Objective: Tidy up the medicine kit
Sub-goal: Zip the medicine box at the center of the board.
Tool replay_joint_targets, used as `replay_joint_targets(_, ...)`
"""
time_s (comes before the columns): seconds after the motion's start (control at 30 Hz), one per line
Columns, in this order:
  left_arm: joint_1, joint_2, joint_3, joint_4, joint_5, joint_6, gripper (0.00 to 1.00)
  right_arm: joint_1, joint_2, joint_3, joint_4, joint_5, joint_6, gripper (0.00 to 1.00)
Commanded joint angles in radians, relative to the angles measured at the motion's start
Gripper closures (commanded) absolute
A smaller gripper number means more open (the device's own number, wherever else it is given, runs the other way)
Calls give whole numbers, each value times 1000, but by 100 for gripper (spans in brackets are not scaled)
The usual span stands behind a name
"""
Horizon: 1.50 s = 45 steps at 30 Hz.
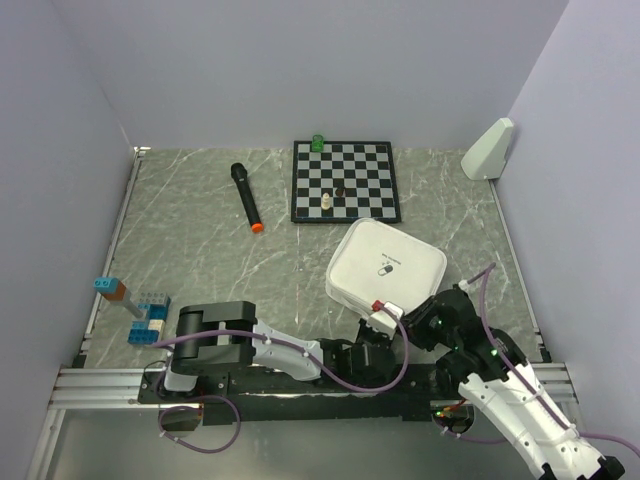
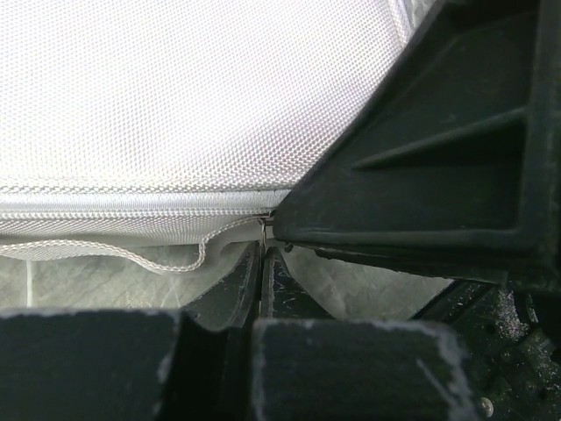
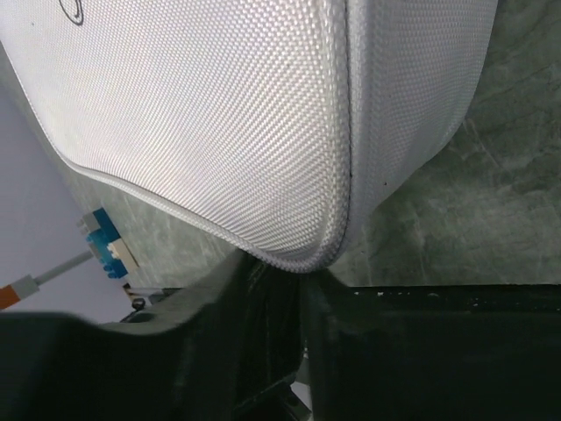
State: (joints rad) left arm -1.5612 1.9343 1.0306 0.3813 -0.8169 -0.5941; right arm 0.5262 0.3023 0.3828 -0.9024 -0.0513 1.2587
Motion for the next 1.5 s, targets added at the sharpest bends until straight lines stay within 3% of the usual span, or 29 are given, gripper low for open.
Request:
replay_joint_targets(0.0, 3, -35, -33, -30, -19, -35, 99, 1, -11, -4, 30, 105, 59, 73)
replay_joint_targets(0.27, 13, -55, -70, -48, -34, -76, 99, 1, -61, -9, -24, 156, 82, 82)
replay_joint_targets(0.5, 18, -69, -92, -56, -41, -96, 99, 1, -104, -13, 11, 159, 79, 50)
replay_joint_targets(0.77, 18, -67, -95, -58, -45, -96, 99, 1, -123, -4, -13, 212, 108, 49)
replay_joint_targets(0.9, 20, -72, -99, -62, -48, -99, 99, 1, -98, -24, 7, 196, 107, 60)
replay_joint_targets(1.03, 26, -86, -109, -76, -54, -121, 99, 0, -92, -32, 0, 185, 111, 88)
replay_joint_targets(1.13, 47, -104, -133, -102, -57, -157, 99, 0, -117, -24, -24, 200, 111, 100)
replay_joint_targets(1.47, 112, -208, -254, -171, -99, -260, 99, 0, -111, -33, -35, 194, 107, 100)
